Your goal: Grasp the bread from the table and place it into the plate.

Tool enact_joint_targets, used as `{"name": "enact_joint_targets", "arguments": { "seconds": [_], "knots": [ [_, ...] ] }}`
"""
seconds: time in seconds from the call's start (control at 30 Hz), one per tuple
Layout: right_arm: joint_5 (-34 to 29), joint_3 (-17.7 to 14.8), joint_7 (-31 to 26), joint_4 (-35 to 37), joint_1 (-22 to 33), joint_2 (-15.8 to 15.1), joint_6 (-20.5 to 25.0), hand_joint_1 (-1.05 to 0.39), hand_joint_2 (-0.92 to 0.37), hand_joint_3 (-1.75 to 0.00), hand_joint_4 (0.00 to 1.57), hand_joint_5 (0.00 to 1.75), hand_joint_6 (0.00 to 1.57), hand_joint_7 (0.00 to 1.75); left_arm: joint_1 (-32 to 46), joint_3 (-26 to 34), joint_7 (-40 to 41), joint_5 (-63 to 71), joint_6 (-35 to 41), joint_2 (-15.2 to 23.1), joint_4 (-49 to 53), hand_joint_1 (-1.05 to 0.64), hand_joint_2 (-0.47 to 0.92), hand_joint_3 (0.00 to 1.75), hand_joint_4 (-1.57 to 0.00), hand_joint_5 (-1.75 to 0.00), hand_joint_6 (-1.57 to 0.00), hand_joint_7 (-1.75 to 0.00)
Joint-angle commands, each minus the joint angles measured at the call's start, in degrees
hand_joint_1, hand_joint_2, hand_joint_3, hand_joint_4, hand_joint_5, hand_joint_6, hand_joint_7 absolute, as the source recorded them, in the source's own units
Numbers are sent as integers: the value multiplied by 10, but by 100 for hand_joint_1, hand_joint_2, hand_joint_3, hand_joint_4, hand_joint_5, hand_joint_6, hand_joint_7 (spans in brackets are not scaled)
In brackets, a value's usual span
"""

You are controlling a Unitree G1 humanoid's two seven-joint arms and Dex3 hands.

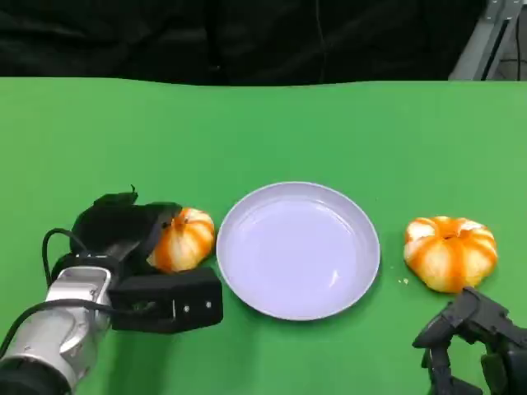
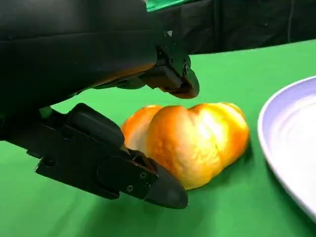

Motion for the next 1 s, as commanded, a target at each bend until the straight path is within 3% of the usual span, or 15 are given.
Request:
{"name": "enact_joint_targets", "arguments": {
  "seconds": [0.03, 0.37, 0.73, 0.8, 0.87, 0.9, 1.0],
  "knots": [
    [5, -1, -4, -12, 5, -4, 5, -11, -52, -123, 84, 175, 74, 152, -16, -9, 18, -8, -4, 1, 28, -85, 89, 0, -29, -2, -48, 0],
    [11, 0, -1, -11, 6, -4, -2, -9, -53, -123, 84, 175, 73, 151, -45, -26, 48, -34, -34, -33, 142, -82, 90, 0, -31, -2, -49, 0],
    [10, -2, -3, -7, 5, -3, -3, -11, -51, -123, 85, 175, 74, 151, -49, -35, 71, -45, -52, -39, 173, -77, 92, 0, -34, -1, -50, 0],
    [7, -3, -4, -5, 4, -3, -6, -10, -52, -123, 85, 175, 74, 151, -50, -35, 71, -49, -55, -39, 177, -42, 91, 0, -66, -7, -65, -3],
    [9, -2, -3, -7, 5, -4, -3, -10, -52, -123, 84, 175, 74, 151, -51, -33, 72, -58, -56, -42, 180, -33, 91, 0, -77, -6, -71, -2],
    [11, -2, -1, -9, 6, -4, -1, -10, -52, -123, 84, 175, 74, 151, -51, -31, 73, -62, -55, -44, 182, -20, 92, 1, -94, -14, -83, -6],
    [9, -5, -3, 5, -2, -7, -16, -10, -52, -123, 85, 175, 74, 152, -53, -17, 74, -86, -65, -50, 190, -15, 92, 3, -109, -23, -104, -9]
  ]
}}
